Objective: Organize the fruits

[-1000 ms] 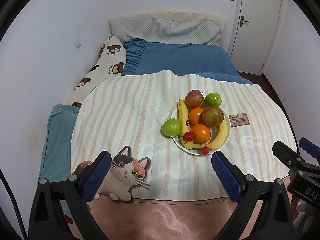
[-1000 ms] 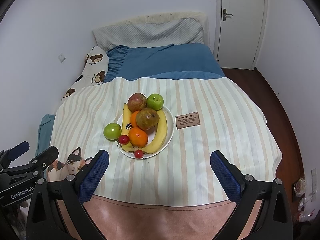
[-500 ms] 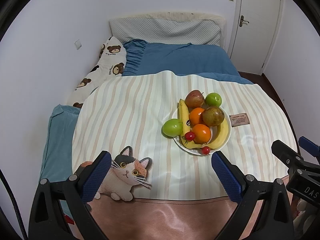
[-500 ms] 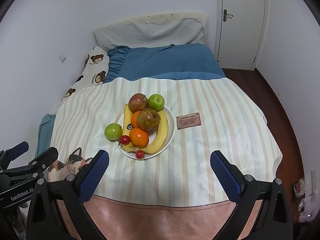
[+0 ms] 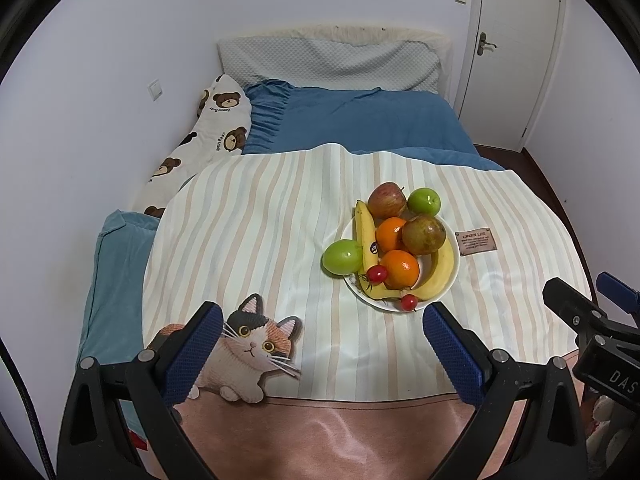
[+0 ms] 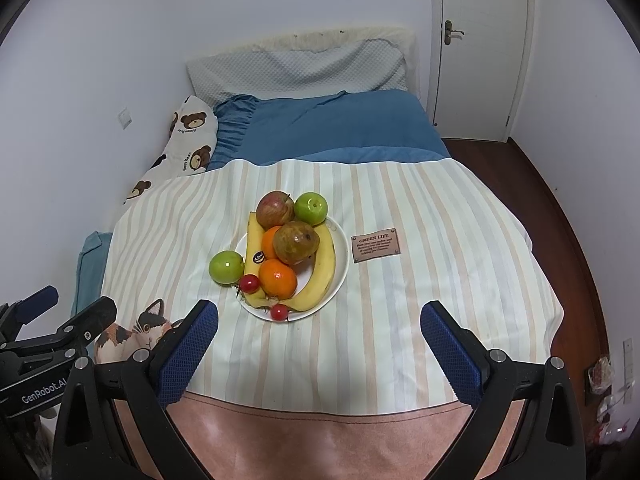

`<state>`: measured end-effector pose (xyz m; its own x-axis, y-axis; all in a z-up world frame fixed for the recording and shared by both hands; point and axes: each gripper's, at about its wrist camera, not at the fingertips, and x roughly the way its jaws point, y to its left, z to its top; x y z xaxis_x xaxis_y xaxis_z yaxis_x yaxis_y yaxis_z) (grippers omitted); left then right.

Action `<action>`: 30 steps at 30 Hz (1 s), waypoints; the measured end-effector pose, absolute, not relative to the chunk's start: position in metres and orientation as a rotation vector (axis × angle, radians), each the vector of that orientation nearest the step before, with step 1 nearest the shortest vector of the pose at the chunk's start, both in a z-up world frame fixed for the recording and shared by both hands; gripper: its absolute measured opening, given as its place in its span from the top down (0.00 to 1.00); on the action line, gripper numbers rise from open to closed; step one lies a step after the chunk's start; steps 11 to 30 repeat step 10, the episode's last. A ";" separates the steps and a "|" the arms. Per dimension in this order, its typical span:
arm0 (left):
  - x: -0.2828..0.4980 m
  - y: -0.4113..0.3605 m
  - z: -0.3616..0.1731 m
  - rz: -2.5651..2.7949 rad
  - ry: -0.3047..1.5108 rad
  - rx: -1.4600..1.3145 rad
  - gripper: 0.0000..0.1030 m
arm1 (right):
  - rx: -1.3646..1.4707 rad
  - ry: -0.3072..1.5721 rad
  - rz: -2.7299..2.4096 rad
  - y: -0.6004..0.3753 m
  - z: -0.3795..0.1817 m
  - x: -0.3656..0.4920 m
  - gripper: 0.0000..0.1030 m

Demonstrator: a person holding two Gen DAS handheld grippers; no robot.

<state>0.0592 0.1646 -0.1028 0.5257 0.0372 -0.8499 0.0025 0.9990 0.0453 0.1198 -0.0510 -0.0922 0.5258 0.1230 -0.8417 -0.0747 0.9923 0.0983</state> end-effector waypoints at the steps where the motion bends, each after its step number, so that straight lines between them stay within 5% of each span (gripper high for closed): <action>1: 0.059 0.165 -0.103 0.019 1.017 0.043 0.01 | 0.054 1.012 0.119 -0.051 -0.093 0.119 0.00; 30: 0.059 0.166 -0.100 0.016 1.011 0.042 0.01 | 0.056 1.012 0.119 -0.052 -0.091 0.119 0.00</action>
